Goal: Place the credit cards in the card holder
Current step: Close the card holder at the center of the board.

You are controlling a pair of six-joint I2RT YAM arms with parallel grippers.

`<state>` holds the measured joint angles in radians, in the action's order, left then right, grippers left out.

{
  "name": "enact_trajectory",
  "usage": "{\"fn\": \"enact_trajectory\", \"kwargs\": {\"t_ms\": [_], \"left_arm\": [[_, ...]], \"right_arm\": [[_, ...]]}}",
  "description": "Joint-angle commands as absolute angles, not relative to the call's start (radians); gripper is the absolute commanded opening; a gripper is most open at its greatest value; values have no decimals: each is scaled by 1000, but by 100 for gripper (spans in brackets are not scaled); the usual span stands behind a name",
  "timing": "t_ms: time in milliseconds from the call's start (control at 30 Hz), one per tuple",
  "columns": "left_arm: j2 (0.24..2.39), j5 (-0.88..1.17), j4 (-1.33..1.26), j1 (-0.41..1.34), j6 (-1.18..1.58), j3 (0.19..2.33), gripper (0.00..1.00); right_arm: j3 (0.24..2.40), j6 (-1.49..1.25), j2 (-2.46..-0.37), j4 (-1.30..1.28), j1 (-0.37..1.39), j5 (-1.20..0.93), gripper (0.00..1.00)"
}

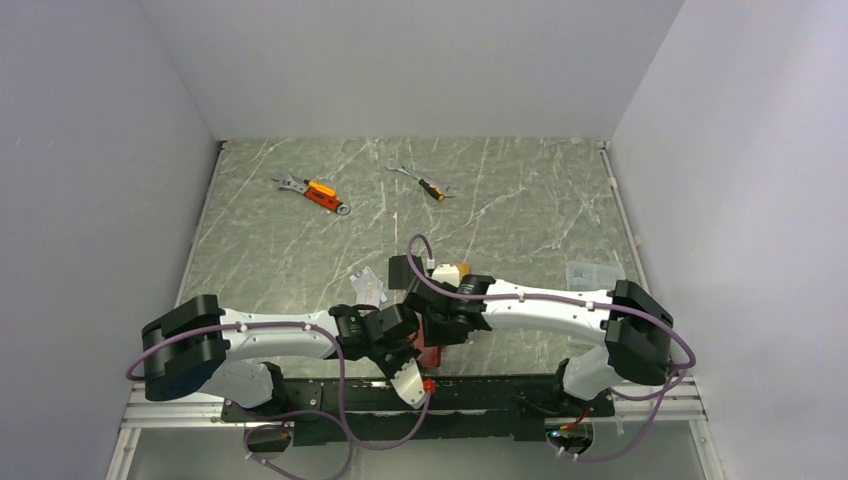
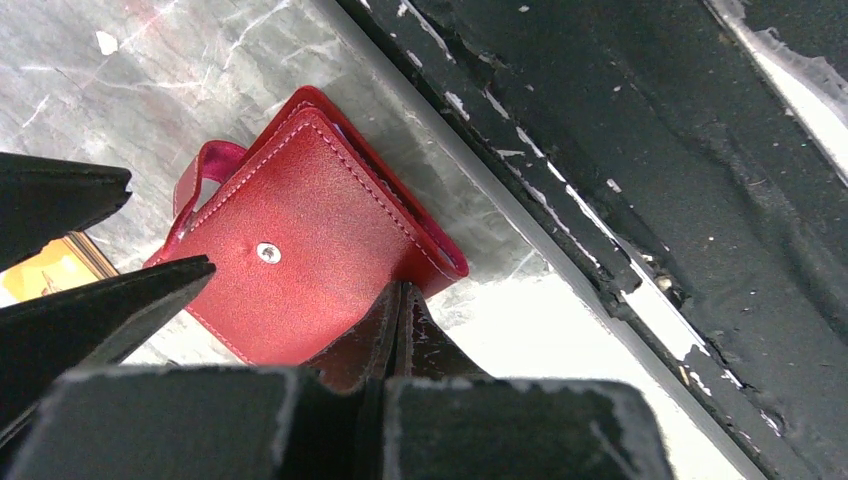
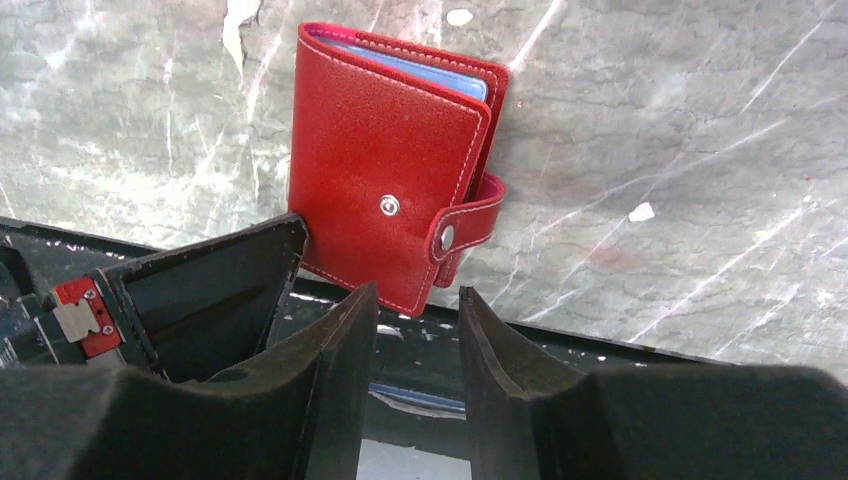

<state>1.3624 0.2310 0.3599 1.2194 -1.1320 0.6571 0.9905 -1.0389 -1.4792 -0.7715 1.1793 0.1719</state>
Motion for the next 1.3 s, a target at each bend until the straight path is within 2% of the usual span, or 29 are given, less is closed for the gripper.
{"fn": "enact_trajectory", "kwargs": {"t_ms": [0, 267, 733, 933, 1267], "left_arm": [[1341, 279, 415, 1216, -1121, 690, 0], [1329, 276, 429, 1215, -1119, 711, 0], [1295, 262, 468, 1209, -1124, 728, 0], [1323, 248, 415, 1207, -1131, 712, 0], [1351, 217, 334, 1208, -1130, 672, 0]], "right_arm": [[1048, -1019, -1515, -835, 1184, 201, 39], [1047, -1016, -1545, -827, 1181, 193, 34], [1020, -1015, -1566, -816, 1171, 178, 31], [1012, -1020, -1558, -816, 1169, 184, 22], [1009, -1015, -1553, -851, 1169, 202, 18]]}}
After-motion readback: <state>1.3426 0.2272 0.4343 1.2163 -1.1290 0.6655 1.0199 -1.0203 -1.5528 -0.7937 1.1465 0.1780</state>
